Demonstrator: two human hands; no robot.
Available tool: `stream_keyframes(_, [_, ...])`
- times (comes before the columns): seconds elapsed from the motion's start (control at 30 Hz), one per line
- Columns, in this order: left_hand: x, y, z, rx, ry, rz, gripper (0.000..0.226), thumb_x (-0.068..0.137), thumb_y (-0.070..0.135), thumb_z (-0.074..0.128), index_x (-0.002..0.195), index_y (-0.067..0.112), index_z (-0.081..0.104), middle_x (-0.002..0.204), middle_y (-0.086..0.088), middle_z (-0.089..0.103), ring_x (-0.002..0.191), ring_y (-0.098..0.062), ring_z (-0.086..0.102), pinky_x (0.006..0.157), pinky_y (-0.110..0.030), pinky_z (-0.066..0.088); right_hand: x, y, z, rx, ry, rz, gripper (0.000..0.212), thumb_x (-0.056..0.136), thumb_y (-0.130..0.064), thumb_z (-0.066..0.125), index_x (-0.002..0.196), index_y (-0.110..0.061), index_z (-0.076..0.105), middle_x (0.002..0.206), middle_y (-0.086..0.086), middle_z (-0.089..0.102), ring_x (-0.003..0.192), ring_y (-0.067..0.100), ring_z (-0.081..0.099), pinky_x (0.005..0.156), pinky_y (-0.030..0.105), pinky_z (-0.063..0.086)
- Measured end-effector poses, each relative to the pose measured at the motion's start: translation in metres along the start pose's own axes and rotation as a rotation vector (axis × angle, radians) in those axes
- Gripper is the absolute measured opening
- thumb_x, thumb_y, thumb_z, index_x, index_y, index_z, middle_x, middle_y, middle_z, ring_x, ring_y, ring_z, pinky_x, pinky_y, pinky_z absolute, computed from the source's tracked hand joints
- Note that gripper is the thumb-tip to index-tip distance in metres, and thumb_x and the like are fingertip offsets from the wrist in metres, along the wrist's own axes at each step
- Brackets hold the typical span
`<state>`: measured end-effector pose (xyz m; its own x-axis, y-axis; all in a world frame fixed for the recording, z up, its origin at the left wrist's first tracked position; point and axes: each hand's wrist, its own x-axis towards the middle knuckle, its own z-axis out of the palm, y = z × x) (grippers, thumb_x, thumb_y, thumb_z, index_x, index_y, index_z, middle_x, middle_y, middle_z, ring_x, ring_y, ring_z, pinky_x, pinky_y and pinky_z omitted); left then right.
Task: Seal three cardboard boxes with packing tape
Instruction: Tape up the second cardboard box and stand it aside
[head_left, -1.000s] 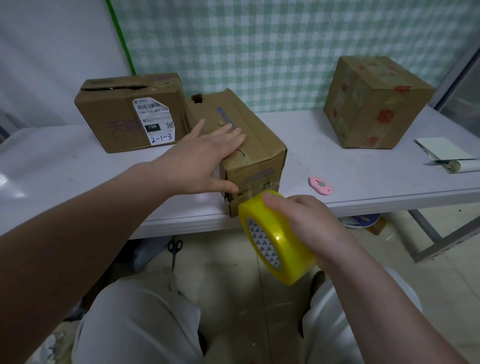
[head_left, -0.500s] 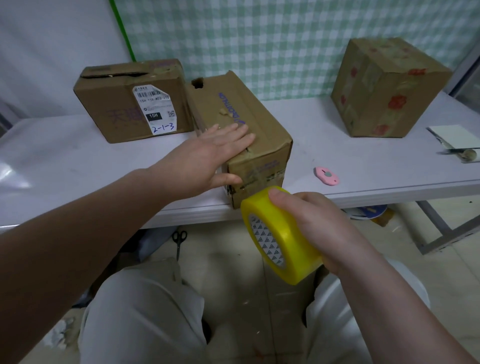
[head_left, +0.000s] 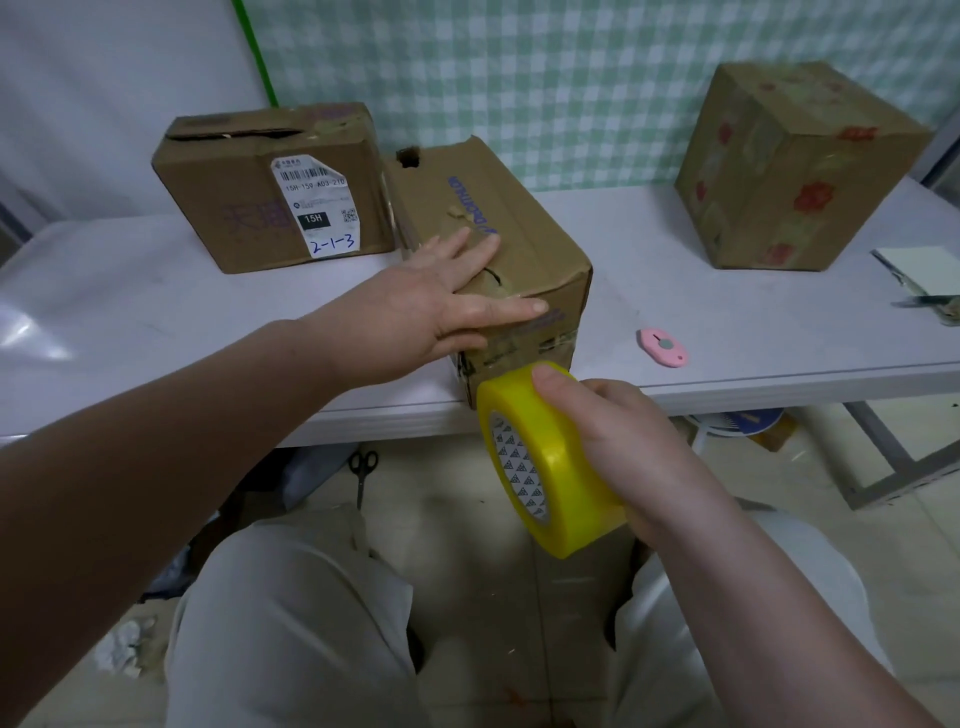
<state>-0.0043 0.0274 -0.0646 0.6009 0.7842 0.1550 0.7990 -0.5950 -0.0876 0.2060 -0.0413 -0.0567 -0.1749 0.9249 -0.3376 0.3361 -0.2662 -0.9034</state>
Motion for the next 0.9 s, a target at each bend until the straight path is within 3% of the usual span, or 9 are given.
stream_keyframes(0.17, [-0.013,0.016,-0.016,-0.162,0.036,-0.172,0.083,0.083,0.002,0.055,0.147,0.041,0.019,0.159,-0.013,0.01,0.146,-0.034,0.006,0.116,-0.052,0.015,0.0,-0.004,0.008,0.123,-0.014,0.011,0.042,0.088,-0.045,0.061,0.074,-0.006,0.062,0.1,0.021,0.068,0.095,0.038,0.065,0.089,0.054,0.052])
stream_keyframes(0.23, [-0.029,0.037,-0.018,-0.333,0.339,-0.363,0.071,0.076,0.008,0.048,0.144,0.026,0.04,0.144,-0.008,0.044,0.133,-0.016,0.039,0.109,-0.031,0.032,0.0,-0.004,0.011,0.154,-0.011,0.002,0.047,0.087,-0.046,0.062,0.086,0.001,0.059,0.105,0.026,0.065,0.098,0.042,0.063,0.088,0.059,0.049])
stream_keyframes(0.3, [-0.041,0.069,-0.011,-0.633,0.541,-0.653,0.045,0.08,0.021,0.049,0.123,0.024,0.059,0.101,0.004,0.066,0.093,-0.005,0.06,0.084,-0.022,0.047,0.0,-0.003,0.015,0.179,-0.007,-0.001,0.046,0.088,-0.044,0.062,0.086,0.001,0.057,0.107,0.027,0.064,0.1,0.043,0.061,0.089,0.06,0.048])
stream_keyframes(0.37, [-0.046,0.097,-0.002,-1.082,0.418,-0.882,0.038,0.08,0.041,0.053,0.115,0.029,0.057,0.087,0.003,0.067,0.079,-0.009,0.067,0.077,-0.029,0.053,0.0,0.0,0.019,0.185,-0.02,-0.017,0.04,0.089,-0.042,0.06,0.074,-0.005,0.059,0.101,0.024,0.066,0.098,0.041,0.063,0.09,0.058,0.049])
stream_keyframes(0.43, [-0.046,0.114,0.007,-1.505,0.179,-0.969,0.062,0.073,0.054,0.056,0.13,0.032,0.046,0.103,-0.002,0.068,0.087,-0.017,0.071,0.077,-0.035,0.058,0.0,0.003,0.022,0.195,-0.041,-0.009,0.034,0.092,-0.041,0.057,0.069,-0.016,0.058,0.087,0.011,0.068,0.089,0.03,0.066,0.089,0.05,0.052])
stream_keyframes(0.53, [-0.04,0.121,0.012,-1.696,0.151,-0.939,0.07,0.072,0.052,0.063,0.136,0.036,0.038,0.115,0.001,0.066,0.095,-0.017,0.07,0.072,-0.036,0.058,-0.002,0.002,0.02,0.102,-0.061,-0.023,0.034,0.097,-0.044,0.047,0.069,-0.026,0.052,0.077,-0.008,0.057,0.078,0.013,0.059,0.078,0.036,0.05])
stream_keyframes(0.67, [-0.033,0.122,0.01,-1.73,0.282,-0.993,0.024,0.093,0.034,0.056,0.117,0.036,0.054,0.105,0.003,0.067,0.084,-0.011,0.069,0.064,-0.031,0.056,0.006,0.007,0.013,-0.654,0.241,-0.339,0.051,0.095,-0.058,0.037,0.07,-0.02,0.06,0.068,-0.001,0.057,0.076,0.024,0.056,0.058,0.029,0.038])
stream_keyframes(0.77, [-0.033,0.119,0.01,-1.73,0.311,-1.057,0.043,0.086,0.04,0.061,0.126,0.026,0.054,0.109,-0.004,0.064,0.093,-0.021,0.065,0.075,-0.039,0.054,0.028,-0.001,0.002,-0.691,0.595,-0.732,0.041,0.089,-0.058,0.051,0.081,-0.022,0.07,0.073,-0.001,0.066,0.074,0.024,0.059,0.06,0.027,0.038])
stream_keyframes(0.9, [-0.038,0.116,0.011,-1.721,0.312,-1.11,0.022,0.094,0.03,0.054,0.115,0.029,0.06,0.108,-0.006,0.063,0.095,-0.025,0.062,0.084,-0.042,0.05,0.078,-0.022,0.002,-0.78,0.452,-1.155,0.041,0.084,-0.052,0.054,0.102,-0.021,0.075,0.089,0.005,0.068,0.082,0.033,0.056,0.071,0.033,0.036])
